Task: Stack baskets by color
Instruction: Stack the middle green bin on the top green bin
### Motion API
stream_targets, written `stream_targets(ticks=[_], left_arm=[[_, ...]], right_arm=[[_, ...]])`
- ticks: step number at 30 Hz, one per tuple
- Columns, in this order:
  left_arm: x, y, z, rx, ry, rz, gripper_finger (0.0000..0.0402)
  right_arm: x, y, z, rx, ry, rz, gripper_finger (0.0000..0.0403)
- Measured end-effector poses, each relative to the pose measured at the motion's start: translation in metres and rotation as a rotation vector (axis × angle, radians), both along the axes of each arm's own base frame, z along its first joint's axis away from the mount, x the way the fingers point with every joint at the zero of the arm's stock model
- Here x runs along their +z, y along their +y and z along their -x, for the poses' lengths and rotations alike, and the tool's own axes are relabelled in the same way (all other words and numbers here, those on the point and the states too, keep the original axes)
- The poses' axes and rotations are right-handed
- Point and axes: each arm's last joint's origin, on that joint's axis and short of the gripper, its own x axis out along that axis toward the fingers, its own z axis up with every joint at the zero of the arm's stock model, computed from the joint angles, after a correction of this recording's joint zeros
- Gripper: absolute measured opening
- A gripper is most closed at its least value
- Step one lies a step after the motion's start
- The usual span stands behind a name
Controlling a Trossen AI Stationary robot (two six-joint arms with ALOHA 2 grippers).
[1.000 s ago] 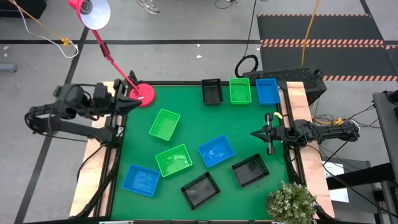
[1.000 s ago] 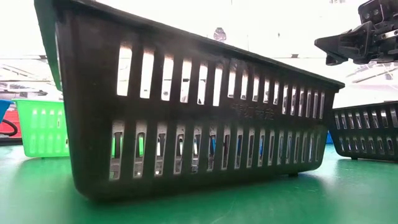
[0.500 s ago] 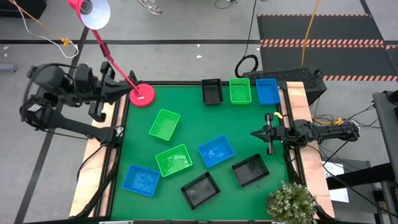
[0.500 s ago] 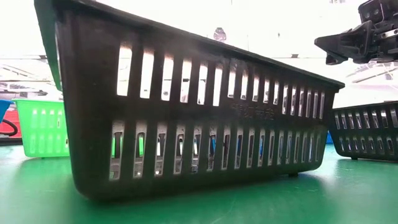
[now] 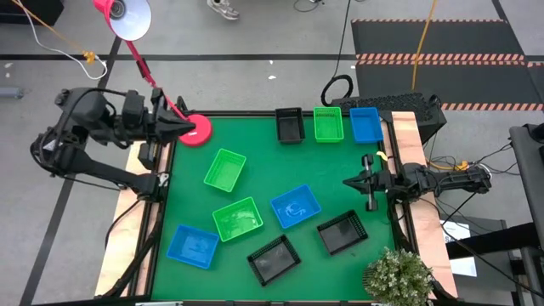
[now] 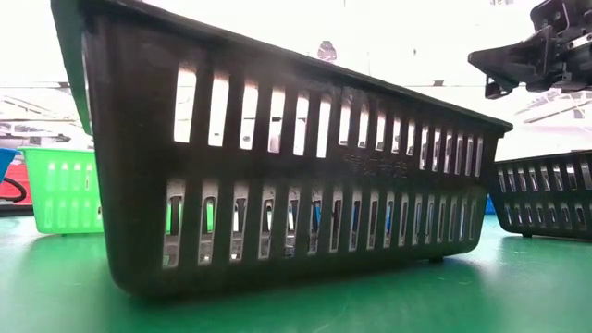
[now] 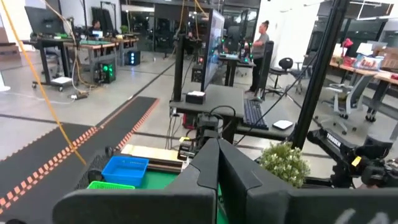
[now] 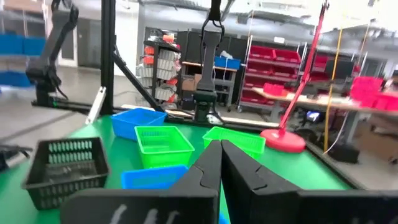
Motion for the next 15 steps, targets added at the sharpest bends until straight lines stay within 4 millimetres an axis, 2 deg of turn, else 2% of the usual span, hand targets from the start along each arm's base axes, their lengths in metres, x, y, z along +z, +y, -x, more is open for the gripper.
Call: stream_targets(ticks=[3, 6, 9, 15], left_arm=[[-0.001, 0.000, -0.002, 0.000, 0.006, -0.009, 0.0008], [-0.001, 0.001, -0.003, 0.021, 0.007, -0.011, 0.0015], [-0.002, 0.001, -0.003, 0.046, 0.015, -0.013, 0.0013], [-0.002, 0.002, -0.004, 0.088, 0.018, -0.015, 0.0006]], right_arm=[[0.004, 0.000, 0.001, 0.013, -0.033, -0.090, 0.0000], [0.002, 0.000, 0.000, 0.011, 0.005, -0.087, 0.0000], [0.033, -0.001, 0.006, -0.002, -0.056, -0.075, 0.0000], [0.093, -0.003, 0.012, -0.044, -0.003, -0.102, 0.0000]])
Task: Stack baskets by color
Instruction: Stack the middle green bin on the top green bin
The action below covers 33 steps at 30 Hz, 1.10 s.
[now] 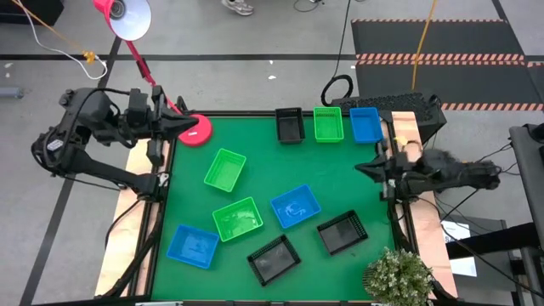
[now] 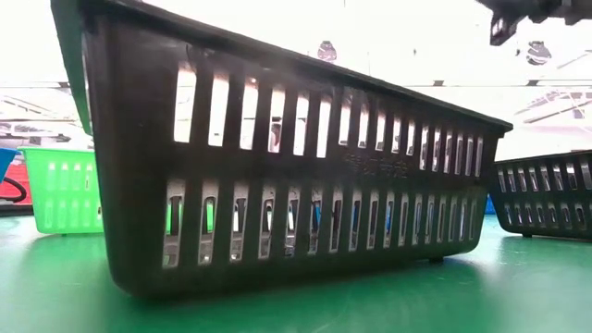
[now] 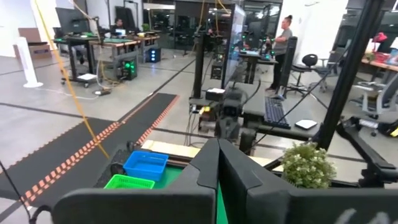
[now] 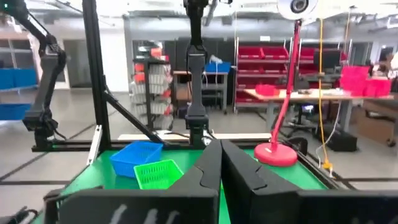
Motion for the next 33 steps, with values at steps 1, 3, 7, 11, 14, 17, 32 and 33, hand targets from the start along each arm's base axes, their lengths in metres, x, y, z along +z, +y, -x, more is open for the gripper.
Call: stream_targets(ticks=[1, 3, 7, 11, 14, 17, 32, 33], left_arm=[[0.000, 0.000, 0.000, 0.006, 0.001, 0.000, 0.0009], [0.000, 0.000, -0.002, 0.016, 0.004, -0.001, 0.0017], [-0.001, 0.000, -0.005, 0.016, 0.013, -0.003, 0.0022], [-0.002, 0.000, -0.008, 0.015, 0.025, -0.044, 0.0012], [-0.003, 0.000, -0.009, 0.014, 0.031, -0.059, 0.0003], [-0.004, 0.000, -0.013, 0.014, 0.039, -0.061, 0.0008], [-0.006, 0.000, -0.019, 0.015, 0.071, -0.131, 0.0022], [-0.006, 0.000, -0.019, 0.026, 0.069, -0.135, 0.0019]], right_arm=[[0.014, 0.000, 0.001, 0.000, 0.000, 0.000, 0.0000], [0.038, 0.000, 0.003, 0.001, 0.035, 0.003, 0.0000], [0.087, 0.000, 0.001, 0.001, 0.118, 0.012, 0.0000], [0.137, 0.000, -0.002, 0.001, 0.154, 0.023, 0.0000], [0.171, 0.001, -0.006, -0.003, 0.177, 0.061, 0.0000], [0.200, 0.001, -0.011, -0.019, 0.197, 0.098, 0.0000], [0.296, 0.001, -0.052, -0.165, 0.108, -0.046, 0.0000], [0.295, 0.001, -0.055, -0.176, 0.111, -0.075, 0.0000]])
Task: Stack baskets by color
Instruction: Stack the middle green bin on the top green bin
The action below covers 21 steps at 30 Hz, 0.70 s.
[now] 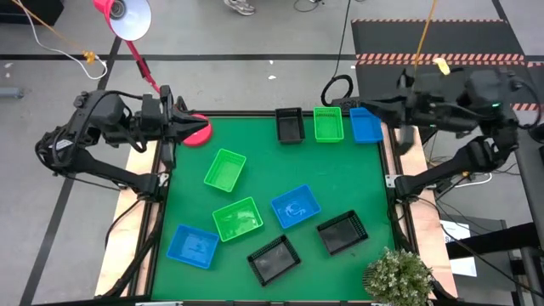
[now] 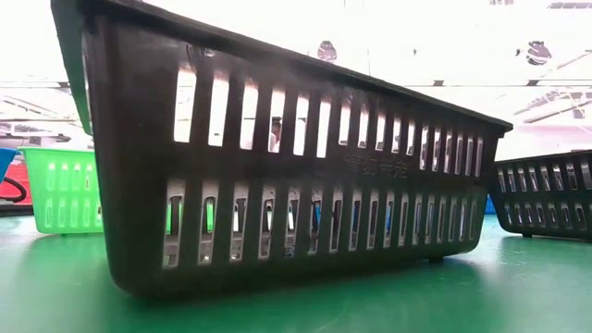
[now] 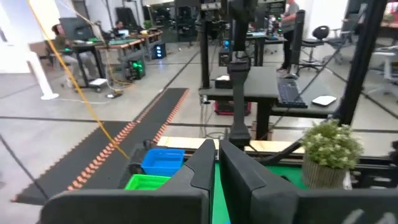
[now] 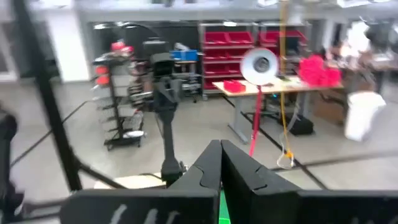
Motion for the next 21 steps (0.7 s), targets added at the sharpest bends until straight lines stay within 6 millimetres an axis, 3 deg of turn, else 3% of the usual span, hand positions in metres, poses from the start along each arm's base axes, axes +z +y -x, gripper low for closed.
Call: stream_targets(ticks=[11, 21], left_arm=[[-0.005, 0.000, -0.013, 0.031, 0.009, 0.173, 0.0007], [-0.037, -0.008, -0.020, 0.019, 0.302, 0.447, 0.0003]], right_arm=[[-0.019, 0.002, -0.023, -0.005, 0.068, -0.059, 0.0000], [-0.045, 0.005, -0.043, -0.031, 0.120, -0.280, 0.0000]])
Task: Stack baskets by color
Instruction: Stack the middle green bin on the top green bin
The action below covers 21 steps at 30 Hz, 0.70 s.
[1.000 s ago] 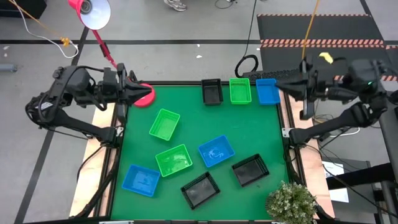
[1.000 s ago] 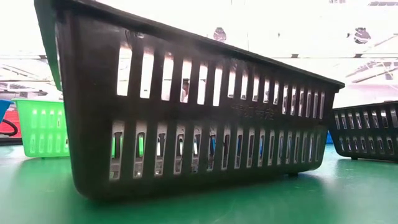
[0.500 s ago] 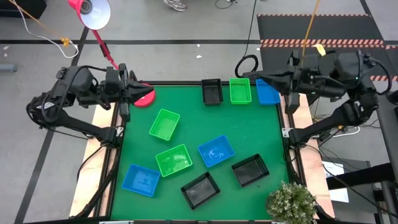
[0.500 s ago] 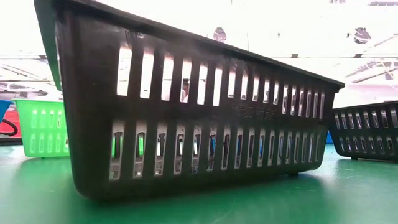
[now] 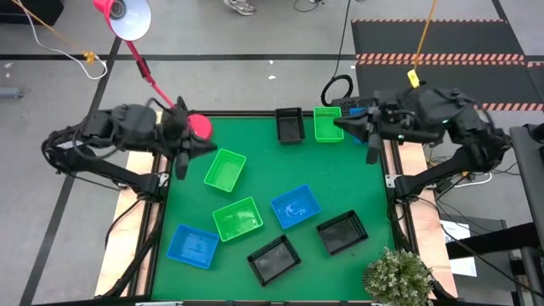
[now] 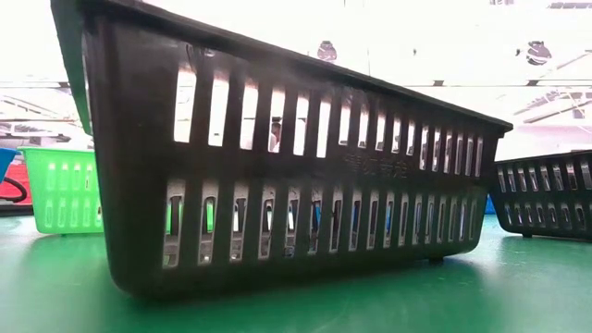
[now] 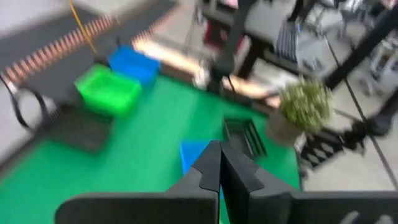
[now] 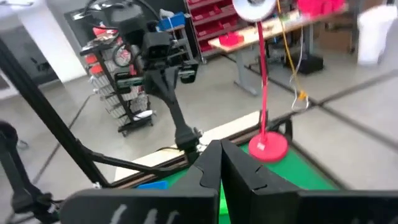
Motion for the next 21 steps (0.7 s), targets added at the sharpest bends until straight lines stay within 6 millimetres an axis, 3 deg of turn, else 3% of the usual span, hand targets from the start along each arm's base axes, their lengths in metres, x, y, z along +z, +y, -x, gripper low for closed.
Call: stream_targets(ticks=[6, 16, 21], left_arm=[[-0.015, -0.011, -0.002, -0.057, 0.161, 0.079, 0.0013], [-0.059, -0.018, -0.009, -0.017, 0.701, 0.226, 0.0015], [-0.064, -0.022, -0.010, 0.049, 0.768, 0.300, 0.0024]], right_arm=[[-0.019, 0.001, -0.012, -0.044, 0.028, -0.200, 0.0000], [-0.068, 0.022, -0.033, -0.062, 0.143, -0.450, 0.0000], [-0.093, 0.026, -0.042, -0.080, 0.191, -0.493, 0.0000]])
